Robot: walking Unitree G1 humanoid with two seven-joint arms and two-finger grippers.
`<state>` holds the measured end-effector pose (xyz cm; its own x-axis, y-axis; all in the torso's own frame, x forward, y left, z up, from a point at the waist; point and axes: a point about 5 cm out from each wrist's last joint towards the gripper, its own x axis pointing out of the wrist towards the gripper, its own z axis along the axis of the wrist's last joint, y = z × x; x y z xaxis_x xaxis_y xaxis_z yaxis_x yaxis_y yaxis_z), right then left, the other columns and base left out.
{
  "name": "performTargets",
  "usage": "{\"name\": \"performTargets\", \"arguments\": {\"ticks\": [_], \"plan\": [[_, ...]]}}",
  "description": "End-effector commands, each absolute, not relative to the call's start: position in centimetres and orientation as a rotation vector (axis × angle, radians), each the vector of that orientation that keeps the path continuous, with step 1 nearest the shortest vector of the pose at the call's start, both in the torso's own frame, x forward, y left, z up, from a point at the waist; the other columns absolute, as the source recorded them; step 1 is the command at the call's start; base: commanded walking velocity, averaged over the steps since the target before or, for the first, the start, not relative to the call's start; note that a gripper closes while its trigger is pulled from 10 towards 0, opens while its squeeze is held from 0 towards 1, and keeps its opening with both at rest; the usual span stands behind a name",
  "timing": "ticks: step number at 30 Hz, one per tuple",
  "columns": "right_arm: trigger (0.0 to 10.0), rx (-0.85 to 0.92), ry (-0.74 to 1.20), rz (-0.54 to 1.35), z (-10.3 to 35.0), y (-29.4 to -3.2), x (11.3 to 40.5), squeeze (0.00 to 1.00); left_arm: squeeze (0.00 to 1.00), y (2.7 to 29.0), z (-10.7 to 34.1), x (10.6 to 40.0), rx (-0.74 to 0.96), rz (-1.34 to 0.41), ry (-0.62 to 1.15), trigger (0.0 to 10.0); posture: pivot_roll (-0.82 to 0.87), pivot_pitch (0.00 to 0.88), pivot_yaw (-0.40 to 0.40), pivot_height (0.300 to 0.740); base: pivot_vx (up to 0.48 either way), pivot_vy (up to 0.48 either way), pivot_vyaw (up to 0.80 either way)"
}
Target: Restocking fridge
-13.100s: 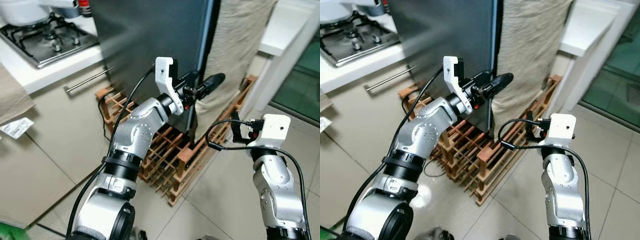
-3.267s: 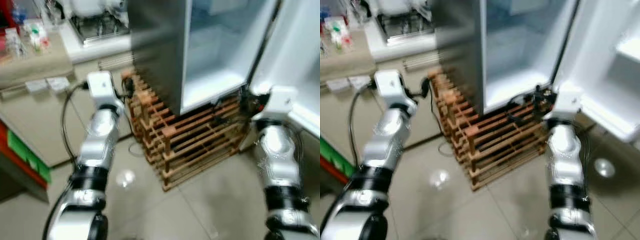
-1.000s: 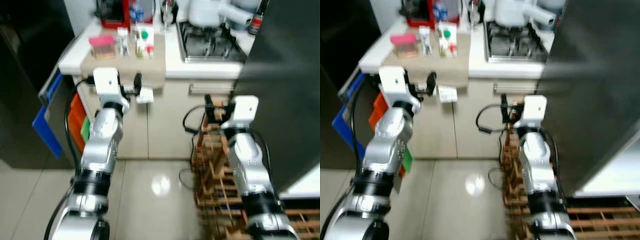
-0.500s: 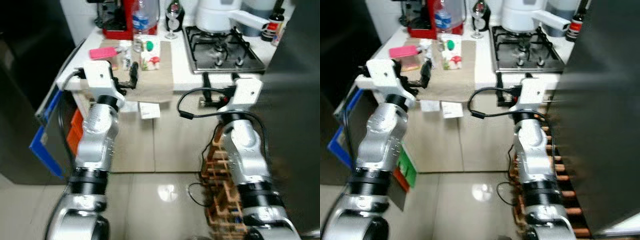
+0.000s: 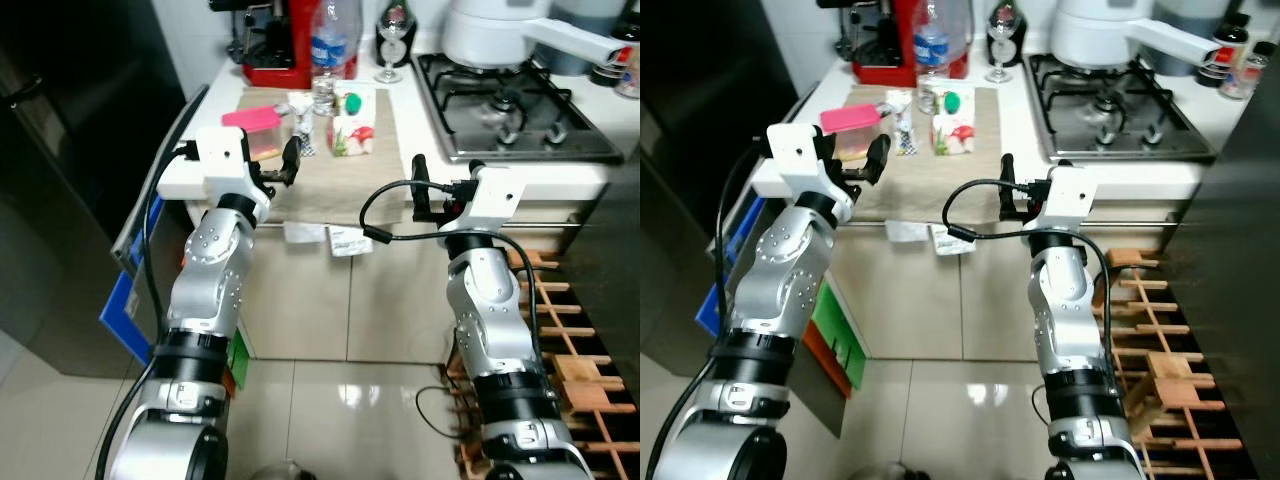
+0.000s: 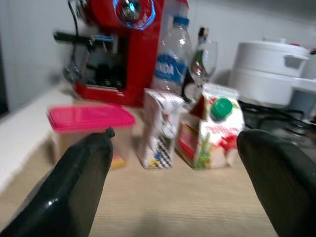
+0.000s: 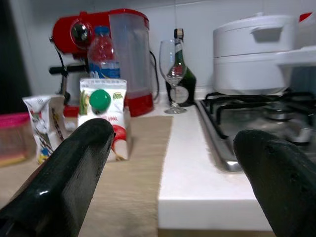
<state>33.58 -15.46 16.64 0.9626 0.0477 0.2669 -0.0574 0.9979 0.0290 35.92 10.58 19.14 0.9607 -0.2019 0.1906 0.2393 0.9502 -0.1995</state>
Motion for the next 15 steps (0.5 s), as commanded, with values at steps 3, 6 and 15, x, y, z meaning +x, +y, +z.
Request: {"name": "performTargets", "arguments": {"ticks": [3, 6, 15], "plan": [[10.0, -0.070, -0.238, 0.116, 17.1, -15.1, 34.1, 0.00, 0.00, 11.3, 18.0, 36.8, -0.247, -0.153, -0.078, 10.0, -0.10, 0.000, 0.010, 0.740, 0.000, 0.160, 0.00], [10.0, -0.077, -0.223, 0.118, 17.0, -15.7, 34.2, 0.00, 0.00, 11.4, 17.2, 36.7, -0.276, -0.147, -0.043, 10.0, -0.11, 0.000, -0.008, 0.740, 0.000, 0.000, 0.00], [10.0, 0.004, -0.258, 0.085, 17.9, -15.6, 35.0, 0.00, 0.00, 11.7, 18.8, 36.8, -0.140, -0.143, -0.159, 10.0, -0.08, 0.000, 0.008, 0.740, 0.000, 0.000, 0.00]]}}
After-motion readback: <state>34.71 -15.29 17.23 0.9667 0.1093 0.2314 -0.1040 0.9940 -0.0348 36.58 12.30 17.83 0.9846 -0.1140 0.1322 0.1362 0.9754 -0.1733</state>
